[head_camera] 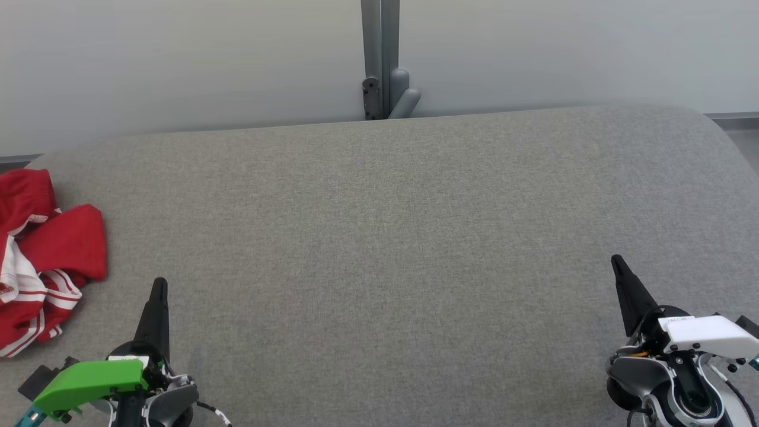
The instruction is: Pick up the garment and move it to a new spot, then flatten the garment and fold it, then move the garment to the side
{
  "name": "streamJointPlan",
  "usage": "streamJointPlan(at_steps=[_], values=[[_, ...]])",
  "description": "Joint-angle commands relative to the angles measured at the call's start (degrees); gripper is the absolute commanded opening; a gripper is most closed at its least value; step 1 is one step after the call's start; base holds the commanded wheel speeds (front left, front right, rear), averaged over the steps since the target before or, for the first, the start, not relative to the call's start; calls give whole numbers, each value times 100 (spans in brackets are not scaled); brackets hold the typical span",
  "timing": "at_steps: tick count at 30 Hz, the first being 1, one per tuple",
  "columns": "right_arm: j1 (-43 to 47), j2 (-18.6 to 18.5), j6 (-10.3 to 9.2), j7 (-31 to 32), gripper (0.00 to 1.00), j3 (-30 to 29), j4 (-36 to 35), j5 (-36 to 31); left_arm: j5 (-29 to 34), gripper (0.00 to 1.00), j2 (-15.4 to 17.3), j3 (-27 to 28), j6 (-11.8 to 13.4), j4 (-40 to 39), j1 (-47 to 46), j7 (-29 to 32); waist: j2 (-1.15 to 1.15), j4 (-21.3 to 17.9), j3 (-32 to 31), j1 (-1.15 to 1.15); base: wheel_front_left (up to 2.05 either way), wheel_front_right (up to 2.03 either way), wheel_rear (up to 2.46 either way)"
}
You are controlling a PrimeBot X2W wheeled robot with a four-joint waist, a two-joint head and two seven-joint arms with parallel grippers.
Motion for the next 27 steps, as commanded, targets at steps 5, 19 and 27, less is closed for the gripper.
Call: streamJointPlan(at_steps=[5,19,27], values=[[36,-28,3,8,0,-17,-21,34,1,0,35,27,-32,-24,-83,16,0,0,0,0,0,0,0],[37,-28,3,8,0,-17,-21,34,1,0,35,27,-32,-24,-83,16,0,0,0,0,0,0,0],[37,-28,3,8,0,-17,-21,34,1,0,35,27,-32,-24,-83,16,0,0,0,0,0,0,0]])
